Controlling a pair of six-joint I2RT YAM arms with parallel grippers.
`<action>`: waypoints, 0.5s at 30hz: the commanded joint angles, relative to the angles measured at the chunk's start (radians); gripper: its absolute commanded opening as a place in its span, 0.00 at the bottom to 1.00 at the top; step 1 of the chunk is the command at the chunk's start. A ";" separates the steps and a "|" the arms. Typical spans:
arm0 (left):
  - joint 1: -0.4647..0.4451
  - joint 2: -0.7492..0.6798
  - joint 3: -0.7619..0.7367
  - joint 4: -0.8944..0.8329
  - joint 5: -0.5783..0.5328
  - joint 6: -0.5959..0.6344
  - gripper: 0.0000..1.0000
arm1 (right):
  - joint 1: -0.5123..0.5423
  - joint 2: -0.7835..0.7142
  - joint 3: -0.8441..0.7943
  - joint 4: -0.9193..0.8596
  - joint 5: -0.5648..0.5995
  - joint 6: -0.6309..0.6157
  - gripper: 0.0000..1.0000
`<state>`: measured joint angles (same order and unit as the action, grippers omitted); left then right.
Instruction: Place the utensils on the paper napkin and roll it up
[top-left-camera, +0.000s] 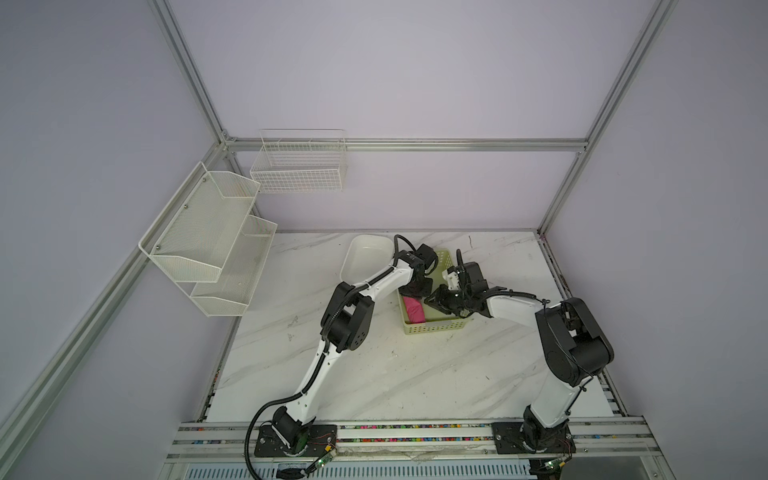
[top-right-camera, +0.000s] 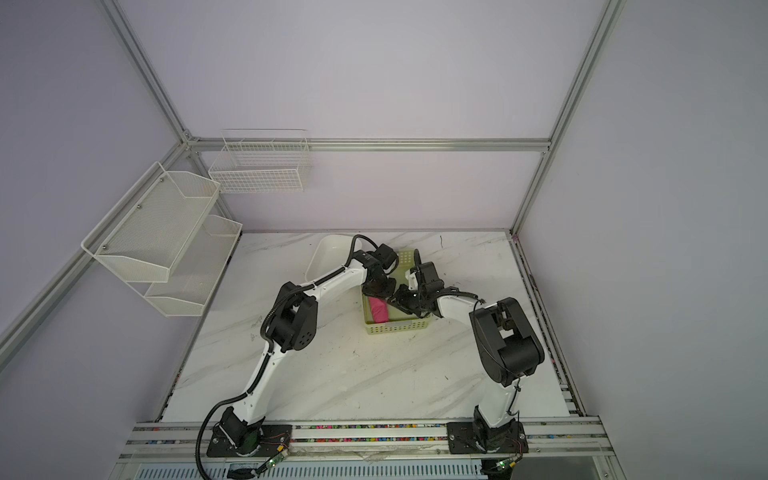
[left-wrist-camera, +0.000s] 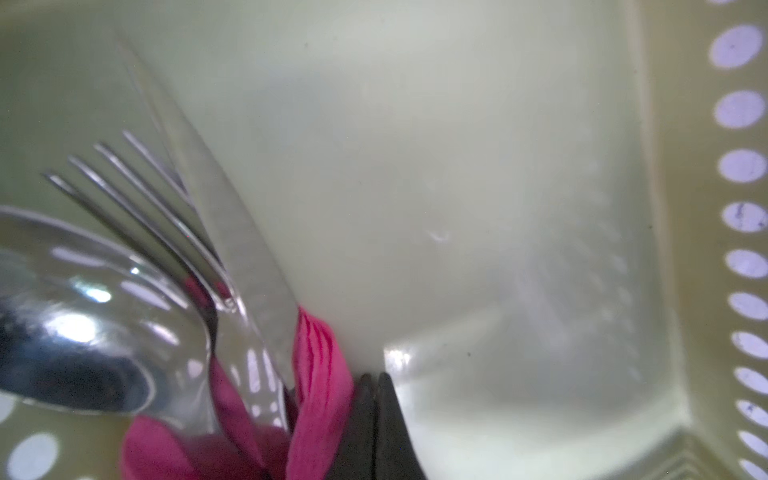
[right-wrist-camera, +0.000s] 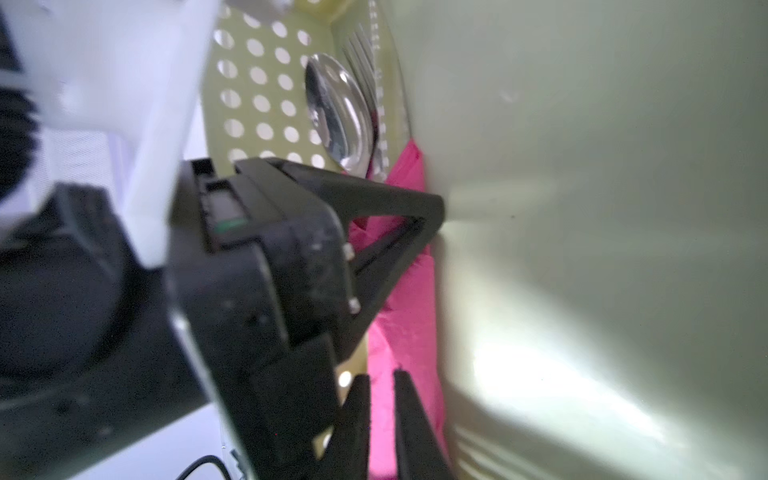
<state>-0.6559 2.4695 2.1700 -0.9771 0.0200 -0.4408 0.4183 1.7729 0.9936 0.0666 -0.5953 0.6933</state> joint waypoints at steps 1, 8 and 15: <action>-0.003 0.076 -0.034 -0.112 -0.020 0.016 0.00 | 0.015 -0.008 -0.008 0.139 -0.104 0.053 0.06; -0.004 -0.004 -0.031 -0.045 0.009 0.010 0.02 | 0.020 0.030 -0.022 0.174 -0.124 0.064 0.03; 0.002 -0.048 0.006 -0.004 0.055 0.006 0.06 | 0.023 0.037 -0.021 0.182 -0.134 0.063 0.02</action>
<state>-0.6487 2.4584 2.1696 -0.9771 0.0376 -0.4335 0.4198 1.8069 0.9718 0.1715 -0.6777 0.7506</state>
